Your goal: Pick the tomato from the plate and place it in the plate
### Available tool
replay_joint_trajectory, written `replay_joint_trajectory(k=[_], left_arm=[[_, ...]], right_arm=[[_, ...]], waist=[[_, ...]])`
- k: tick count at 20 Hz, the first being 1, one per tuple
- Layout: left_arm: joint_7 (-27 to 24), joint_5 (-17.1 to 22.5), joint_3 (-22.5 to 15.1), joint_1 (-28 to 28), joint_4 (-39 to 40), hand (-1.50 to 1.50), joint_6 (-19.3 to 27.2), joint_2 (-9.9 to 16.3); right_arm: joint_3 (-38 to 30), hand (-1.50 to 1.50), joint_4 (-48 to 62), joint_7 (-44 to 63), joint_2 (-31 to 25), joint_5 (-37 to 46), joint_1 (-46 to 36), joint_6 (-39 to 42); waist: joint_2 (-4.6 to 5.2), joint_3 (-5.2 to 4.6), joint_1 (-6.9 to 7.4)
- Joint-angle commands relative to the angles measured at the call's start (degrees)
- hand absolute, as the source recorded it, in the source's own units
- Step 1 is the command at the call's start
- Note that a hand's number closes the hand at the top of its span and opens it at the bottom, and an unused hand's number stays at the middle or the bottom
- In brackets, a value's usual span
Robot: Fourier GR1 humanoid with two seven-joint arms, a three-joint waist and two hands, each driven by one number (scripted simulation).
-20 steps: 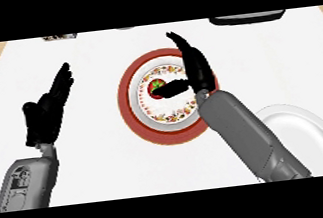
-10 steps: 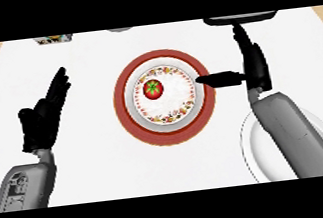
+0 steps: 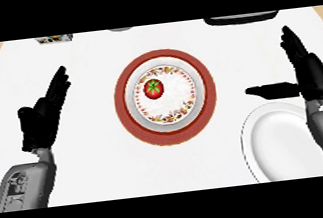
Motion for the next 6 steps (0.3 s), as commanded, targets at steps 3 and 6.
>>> replay_joint_trajectory(k=[3, 6], left_arm=[[-1.6, -1.4, -0.4, 2.5, -0.7, 0.00, -0.3, -0.5], [-1.6, -0.2, 0.1, 1.9, 0.2, 0.00, -0.5, -1.6]], right_arm=[[-5.1, -1.50, -1.3, -2.9, -2.1, -2.4, 3.8, 6.0], [-8.4, -1.50, 10.0, -8.9, -3.7, -2.4, -0.8, 8.6]], waist=[[0.03, 0.00, 0.17], [0.11, 0.01, 0.42]])
